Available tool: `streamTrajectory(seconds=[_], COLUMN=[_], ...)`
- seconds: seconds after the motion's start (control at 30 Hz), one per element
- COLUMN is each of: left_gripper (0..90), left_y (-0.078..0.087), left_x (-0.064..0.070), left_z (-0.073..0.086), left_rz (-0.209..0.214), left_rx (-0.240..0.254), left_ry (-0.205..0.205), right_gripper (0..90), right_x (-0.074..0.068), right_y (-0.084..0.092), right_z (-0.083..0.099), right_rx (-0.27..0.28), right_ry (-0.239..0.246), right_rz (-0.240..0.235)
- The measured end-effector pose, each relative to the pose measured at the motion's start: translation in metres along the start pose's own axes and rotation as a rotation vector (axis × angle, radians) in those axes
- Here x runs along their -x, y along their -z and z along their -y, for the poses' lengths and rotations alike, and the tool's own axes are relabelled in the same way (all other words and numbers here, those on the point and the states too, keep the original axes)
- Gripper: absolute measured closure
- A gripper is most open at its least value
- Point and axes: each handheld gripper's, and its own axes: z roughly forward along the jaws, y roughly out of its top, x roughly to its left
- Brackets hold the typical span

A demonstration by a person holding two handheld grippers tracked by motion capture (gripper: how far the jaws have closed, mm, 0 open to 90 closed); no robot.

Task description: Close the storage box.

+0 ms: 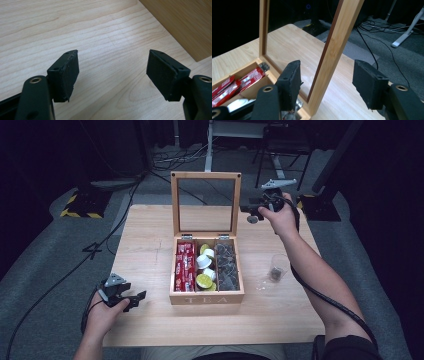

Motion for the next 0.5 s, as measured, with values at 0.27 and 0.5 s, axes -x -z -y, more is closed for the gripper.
streamTrajectory(seconds=[0.27,0.5], left_gripper=[26.3,25.7], left_y=[0.004,0.003], left_x=[0.002,0.002], left_z=[0.008,0.01], left_rz=[0.001,-0.01], left_rx=[0.004,-0.008], left_ry=[0.008,0.014], right_gripper=[41.7,42.7], right_x=[0.005,0.006], right_y=[-0.026,-0.041], right_z=[-0.006,-0.008], right_rx=[-0.005,-0.006], right_ry=[-0.007,-0.012], right_rz=[-0.002,-0.003])
